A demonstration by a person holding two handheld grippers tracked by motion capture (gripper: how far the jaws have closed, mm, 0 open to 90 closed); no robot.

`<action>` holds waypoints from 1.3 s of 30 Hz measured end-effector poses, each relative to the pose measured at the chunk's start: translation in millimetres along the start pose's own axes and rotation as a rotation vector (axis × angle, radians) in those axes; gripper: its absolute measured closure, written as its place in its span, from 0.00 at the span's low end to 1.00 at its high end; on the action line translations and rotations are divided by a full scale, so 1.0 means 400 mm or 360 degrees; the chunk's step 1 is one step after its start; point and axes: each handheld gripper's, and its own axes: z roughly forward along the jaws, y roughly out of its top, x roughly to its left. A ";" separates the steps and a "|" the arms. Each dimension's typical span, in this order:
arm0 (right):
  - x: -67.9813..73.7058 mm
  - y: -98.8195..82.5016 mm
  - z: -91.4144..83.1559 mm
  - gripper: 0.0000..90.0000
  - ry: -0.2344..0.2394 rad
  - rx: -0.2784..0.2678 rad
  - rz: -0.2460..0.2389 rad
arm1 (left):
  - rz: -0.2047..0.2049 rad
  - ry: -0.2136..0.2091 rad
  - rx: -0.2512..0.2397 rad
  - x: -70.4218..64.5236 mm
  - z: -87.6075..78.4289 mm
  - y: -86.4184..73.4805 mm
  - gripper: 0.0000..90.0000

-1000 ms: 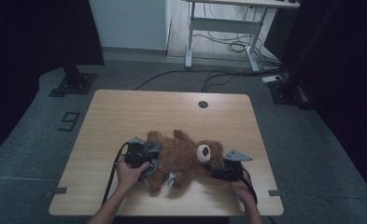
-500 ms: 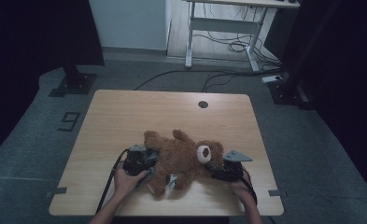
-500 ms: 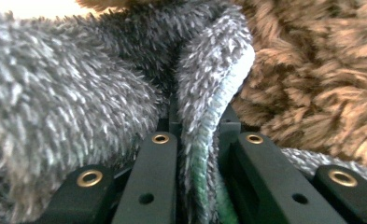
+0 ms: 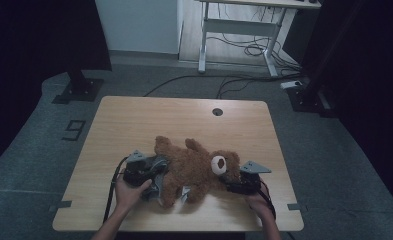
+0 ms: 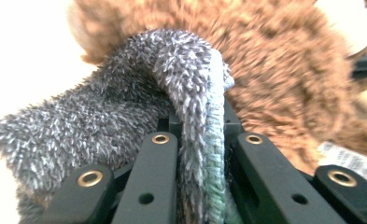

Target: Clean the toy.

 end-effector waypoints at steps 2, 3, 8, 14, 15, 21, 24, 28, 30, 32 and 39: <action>0.000 0.000 0.000 0.29 -0.0002 -0.0002 0.0001 | 0.0002 0.0003 -0.0013 0.000 -0.017 0.000 0.91; 0.000 0.000 0.000 0.29 -0.0003 -0.0002 0.0001 | 0.0006 0.0006 -0.0020 0.001 -0.026 -0.001 0.91; 0.001 -0.001 0.000 0.28 -0.0003 -0.0006 0.0000 | 0.0004 0.0040 -0.0061 0.016 -0.074 -0.008 0.91; 0.000 -0.001 -0.001 0.26 -0.0002 -0.0008 0.0003 | -0.0026 0.0071 -0.0121 0.038 -0.144 -0.024 0.90; 0.001 -0.001 -0.001 0.26 -0.0003 -0.0008 0.0002 | -0.0027 0.0079 -0.0128 0.041 -0.157 -0.028 0.90; 0.001 -0.002 -0.001 0.25 -0.0001 -0.0010 0.0002 | -0.0009 0.0188 -0.0112 0.057 -0.221 -0.061 0.89; 0.000 -0.002 -0.001 0.25 0.0000 -0.0013 0.0005 | -0.0042 0.0245 -0.0096 0.076 -0.246 -0.086 0.88; 0.000 -0.004 -0.001 0.25 0.0002 -0.0016 0.0005 | -0.0090 0.0312 -0.0112 0.108 -0.292 -0.119 0.88; -0.001 -0.004 -0.001 0.24 0.0005 -0.0016 0.0006 | -0.0110 0.0348 -0.0114 0.123 -0.318 -0.134 0.88; -0.001 -0.004 -0.001 0.24 0.0007 -0.0017 0.0006 | -0.0131 0.0381 -0.0127 0.136 -0.345 -0.146 0.87; -0.001 -0.004 -0.001 0.24 0.0008 -0.0018 0.0011 | -0.0176 0.0412 -0.0045 0.161 -0.366 -0.170 0.84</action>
